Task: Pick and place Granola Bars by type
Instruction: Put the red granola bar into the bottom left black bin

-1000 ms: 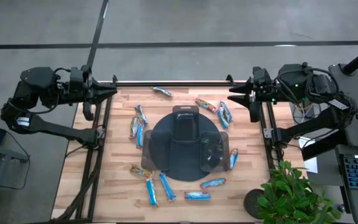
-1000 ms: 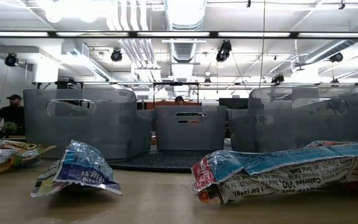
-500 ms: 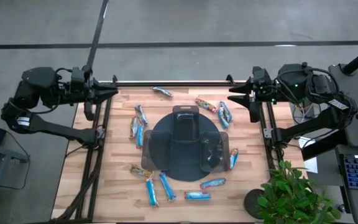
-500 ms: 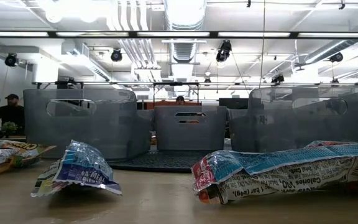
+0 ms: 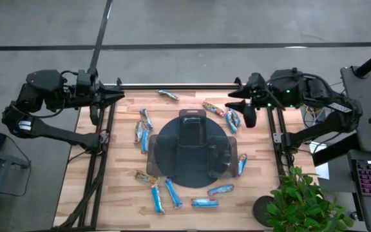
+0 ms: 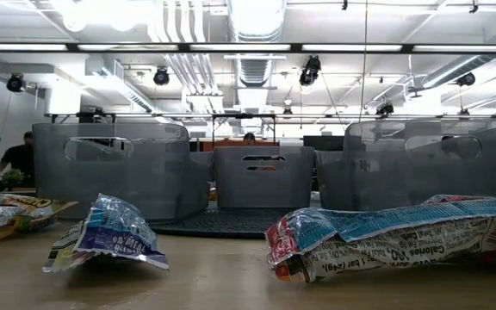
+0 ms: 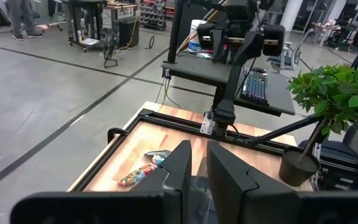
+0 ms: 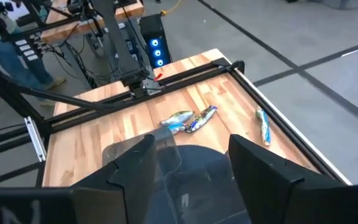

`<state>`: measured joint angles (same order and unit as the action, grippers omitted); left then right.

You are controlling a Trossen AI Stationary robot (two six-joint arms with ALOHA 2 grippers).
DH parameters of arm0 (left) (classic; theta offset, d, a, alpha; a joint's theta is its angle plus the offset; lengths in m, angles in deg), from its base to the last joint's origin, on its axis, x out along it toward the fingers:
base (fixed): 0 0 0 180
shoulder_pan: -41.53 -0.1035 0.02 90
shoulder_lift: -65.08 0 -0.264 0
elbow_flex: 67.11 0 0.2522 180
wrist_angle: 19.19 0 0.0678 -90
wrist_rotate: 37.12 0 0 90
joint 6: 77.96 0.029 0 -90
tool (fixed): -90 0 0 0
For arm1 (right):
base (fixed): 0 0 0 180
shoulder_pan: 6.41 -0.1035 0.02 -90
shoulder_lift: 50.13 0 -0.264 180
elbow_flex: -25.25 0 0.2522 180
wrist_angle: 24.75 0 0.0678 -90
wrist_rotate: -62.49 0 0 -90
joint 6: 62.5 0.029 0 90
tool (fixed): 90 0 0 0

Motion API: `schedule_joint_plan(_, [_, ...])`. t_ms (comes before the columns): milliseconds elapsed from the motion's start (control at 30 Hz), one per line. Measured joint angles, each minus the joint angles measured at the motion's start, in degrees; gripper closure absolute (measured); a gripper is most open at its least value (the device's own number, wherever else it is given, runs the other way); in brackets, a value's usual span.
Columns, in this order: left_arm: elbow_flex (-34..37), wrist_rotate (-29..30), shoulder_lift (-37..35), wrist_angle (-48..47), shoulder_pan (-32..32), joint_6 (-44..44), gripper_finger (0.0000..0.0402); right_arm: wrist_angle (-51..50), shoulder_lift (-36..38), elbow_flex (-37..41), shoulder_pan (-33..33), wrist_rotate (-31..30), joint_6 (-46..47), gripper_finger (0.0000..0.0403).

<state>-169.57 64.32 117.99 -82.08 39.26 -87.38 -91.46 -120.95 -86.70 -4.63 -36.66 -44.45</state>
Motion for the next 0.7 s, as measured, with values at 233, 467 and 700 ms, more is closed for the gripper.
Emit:
schedule_joint_plan(233, [0.0,0.0,0.0,-0.1,0.0,0.0,0.0367,-1.7,-4.7,-2.7,0.1,-2.9,-0.3,0.0191])
schedule_joint_plan(467, [0.0,0.0,0.0,-0.4,0.0,0.0,0.0367,-2.3,-10.4,-5.4,1.6,-2.9,1.4,0.0191])
schedule_joint_plan(700, [0.0,0.0,0.0,-0.9,0.0,0.0,0.0367,-4.7,-16.3,-6.6,6.1,-2.9,2.6,0.0191])
